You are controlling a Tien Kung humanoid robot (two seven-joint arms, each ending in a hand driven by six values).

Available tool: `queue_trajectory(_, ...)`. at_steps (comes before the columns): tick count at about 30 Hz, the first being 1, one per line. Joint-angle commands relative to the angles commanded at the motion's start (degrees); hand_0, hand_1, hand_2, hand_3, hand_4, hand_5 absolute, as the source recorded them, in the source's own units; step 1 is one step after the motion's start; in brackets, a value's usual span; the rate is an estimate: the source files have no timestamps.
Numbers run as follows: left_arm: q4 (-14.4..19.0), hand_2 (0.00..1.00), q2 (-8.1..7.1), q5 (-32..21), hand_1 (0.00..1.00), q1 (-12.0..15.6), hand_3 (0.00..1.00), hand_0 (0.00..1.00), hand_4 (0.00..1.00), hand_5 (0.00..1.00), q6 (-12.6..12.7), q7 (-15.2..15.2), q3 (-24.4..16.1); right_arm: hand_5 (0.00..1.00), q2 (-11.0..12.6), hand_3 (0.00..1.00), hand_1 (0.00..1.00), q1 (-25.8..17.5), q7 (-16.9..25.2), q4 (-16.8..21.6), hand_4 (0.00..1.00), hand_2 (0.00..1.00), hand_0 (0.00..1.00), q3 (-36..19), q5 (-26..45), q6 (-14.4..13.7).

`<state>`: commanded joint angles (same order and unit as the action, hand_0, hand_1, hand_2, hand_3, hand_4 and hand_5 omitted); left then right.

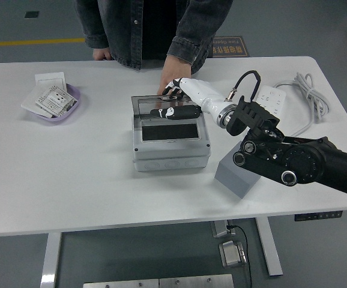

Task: Pick up the cylinder from the cube,place it in the box,flap close box

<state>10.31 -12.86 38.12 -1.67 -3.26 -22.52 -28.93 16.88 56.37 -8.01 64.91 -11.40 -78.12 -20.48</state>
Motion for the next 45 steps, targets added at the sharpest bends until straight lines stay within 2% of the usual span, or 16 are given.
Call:
queue_trajectory(13,0.0,0.602,0.21,0.4,0.709,0.2,0.613,0.669,0.595,0.133,0.0,-0.1,-0.7,0.779,1.4,0.702,0.577,-2.8,-0.3,3.6,0.988,0.631,0.641,1.3,-0.9,-0.2)
queue_trajectory(22,0.0,0.601,0.24,0.5,0.709,0.2,0.612,0.669,0.594,0.134,-0.1,-0.1,-0.8,0.777,2.6,0.702,0.566,-3.8,-0.6,3.6,0.984,0.632,0.632,-1.9,-1.5,-0.1)
queue_trajectory(29,0.0,0.602,0.31,1.2,0.709,0.3,0.613,0.668,0.595,0.133,-0.3,-0.4,-1.6,0.78,5.5,0.701,0.565,-7.7,-2.4,6.3,0.982,0.631,0.63,-9.8,-6.6,0.9)
queue_trajectory(30,0.0,0.601,0.31,1.4,0.709,0.4,0.612,0.668,0.594,0.133,-0.3,-0.5,-1.8,0.779,6.0,0.7,0.537,-8.7,-2.7,7.1,0.98,0.629,0.622,-11.1,-7.6,1.0)
queue_trajectory(35,0.0,0.601,0.29,3.1,0.709,0.8,0.612,0.668,0.594,0.133,-0.4,-0.9,-3.8,0.779,8.4,0.7,0.537,-15.1,-3.4,12.7,0.98,0.629,0.622,-19.6,-13.6,0.6)
queue_trajectory(40,0.0,0.601,0.32,4.5,0.708,1.2,0.612,0.668,0.594,0.132,-0.5,-1.2,-5.6,0.784,9.3,0.7,0.524,-22.6,-1.1,18.3,0.979,0.627,0.616,-28.9,-17.6,-2.6)
queue_trajectory(45,0.0,0.601,0.36,4.7,0.708,1.3,0.612,0.666,0.595,0.132,-0.5,-1.1,-6.1,0.787,9.5,0.699,0.518,-31.1,4.7,22.2,0.977,0.622,0.604,-39.0,-13.0,-7.6)
